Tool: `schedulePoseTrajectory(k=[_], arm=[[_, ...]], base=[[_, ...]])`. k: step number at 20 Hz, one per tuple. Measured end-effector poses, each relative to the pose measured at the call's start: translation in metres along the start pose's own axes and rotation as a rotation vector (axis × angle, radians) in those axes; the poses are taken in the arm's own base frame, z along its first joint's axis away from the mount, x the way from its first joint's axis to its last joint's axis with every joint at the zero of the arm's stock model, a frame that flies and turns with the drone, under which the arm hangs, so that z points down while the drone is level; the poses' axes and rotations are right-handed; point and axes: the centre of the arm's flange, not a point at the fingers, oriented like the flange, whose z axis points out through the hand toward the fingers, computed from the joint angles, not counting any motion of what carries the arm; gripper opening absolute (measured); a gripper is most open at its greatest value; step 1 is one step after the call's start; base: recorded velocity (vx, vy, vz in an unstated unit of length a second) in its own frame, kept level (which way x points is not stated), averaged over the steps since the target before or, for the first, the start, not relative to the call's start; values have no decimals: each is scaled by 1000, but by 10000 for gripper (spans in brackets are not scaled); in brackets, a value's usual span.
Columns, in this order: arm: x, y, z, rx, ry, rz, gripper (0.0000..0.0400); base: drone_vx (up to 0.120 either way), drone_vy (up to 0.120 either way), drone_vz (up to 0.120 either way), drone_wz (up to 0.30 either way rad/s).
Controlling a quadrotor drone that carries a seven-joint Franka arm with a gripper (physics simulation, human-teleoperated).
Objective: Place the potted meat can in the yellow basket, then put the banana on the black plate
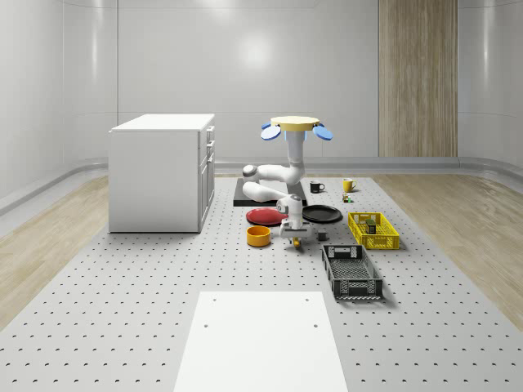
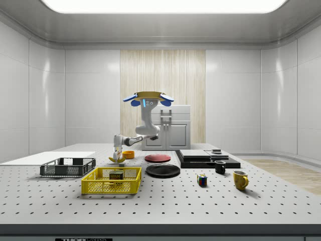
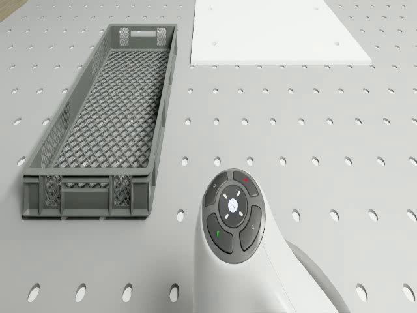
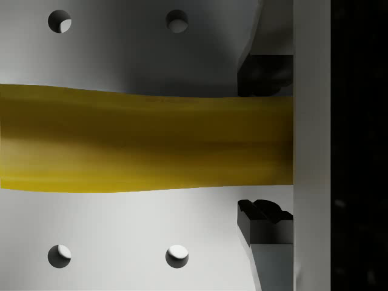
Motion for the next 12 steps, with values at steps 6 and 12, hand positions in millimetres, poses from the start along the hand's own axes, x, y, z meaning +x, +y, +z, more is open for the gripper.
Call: schedulePoseTrajectory(k=[6, 12], arm=[[1, 0, 0, -2, 4, 6, 198], [1, 0, -12, -3, 7, 4, 198]], base=[[0, 0, 0, 0], [0, 0, 0, 0]])
